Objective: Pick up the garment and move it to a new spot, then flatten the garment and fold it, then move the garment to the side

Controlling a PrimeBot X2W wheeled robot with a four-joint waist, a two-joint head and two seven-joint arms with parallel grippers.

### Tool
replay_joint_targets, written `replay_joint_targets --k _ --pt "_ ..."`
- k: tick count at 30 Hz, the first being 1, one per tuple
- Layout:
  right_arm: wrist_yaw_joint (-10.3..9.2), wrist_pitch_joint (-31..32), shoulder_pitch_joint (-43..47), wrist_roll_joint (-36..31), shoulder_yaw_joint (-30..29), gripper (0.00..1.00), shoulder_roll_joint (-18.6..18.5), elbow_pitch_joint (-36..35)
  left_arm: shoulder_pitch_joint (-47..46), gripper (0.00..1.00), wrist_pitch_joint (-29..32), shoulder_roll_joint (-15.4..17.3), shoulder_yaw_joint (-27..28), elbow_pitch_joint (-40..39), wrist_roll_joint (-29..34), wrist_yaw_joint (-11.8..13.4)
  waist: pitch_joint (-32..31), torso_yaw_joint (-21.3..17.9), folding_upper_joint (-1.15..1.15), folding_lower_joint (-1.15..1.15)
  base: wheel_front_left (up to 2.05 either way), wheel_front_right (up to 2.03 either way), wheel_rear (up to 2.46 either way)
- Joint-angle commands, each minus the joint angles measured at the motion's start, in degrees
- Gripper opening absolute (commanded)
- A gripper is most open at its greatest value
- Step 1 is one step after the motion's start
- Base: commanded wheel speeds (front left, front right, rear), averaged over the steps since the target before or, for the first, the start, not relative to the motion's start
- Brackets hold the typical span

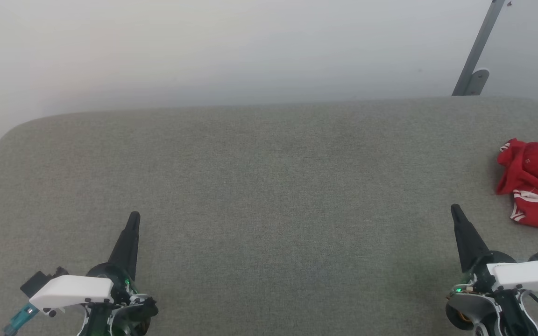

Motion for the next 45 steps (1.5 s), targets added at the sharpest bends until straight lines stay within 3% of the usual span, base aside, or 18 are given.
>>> replay_joint_targets --k 1,45 --pt "0.0 0.16 -0.34 0.22 -0.04 0.0 0.19 -0.19 -0.64 0.0 0.2 -0.12 -0.01 -0.02 -0.18 -0.18 0.0 0.0 0.0 0.0 0.0 0.0 0.0" --pt "0.0 0.13 -0.31 0.24 -0.03 0.0 0.18 -0.18 -0.64 0.0 0.18 -0.11 -0.02 -0.03 -0.2 -0.18 0.0 0.0 0.0 0.0 0.0 0.0 0.0"
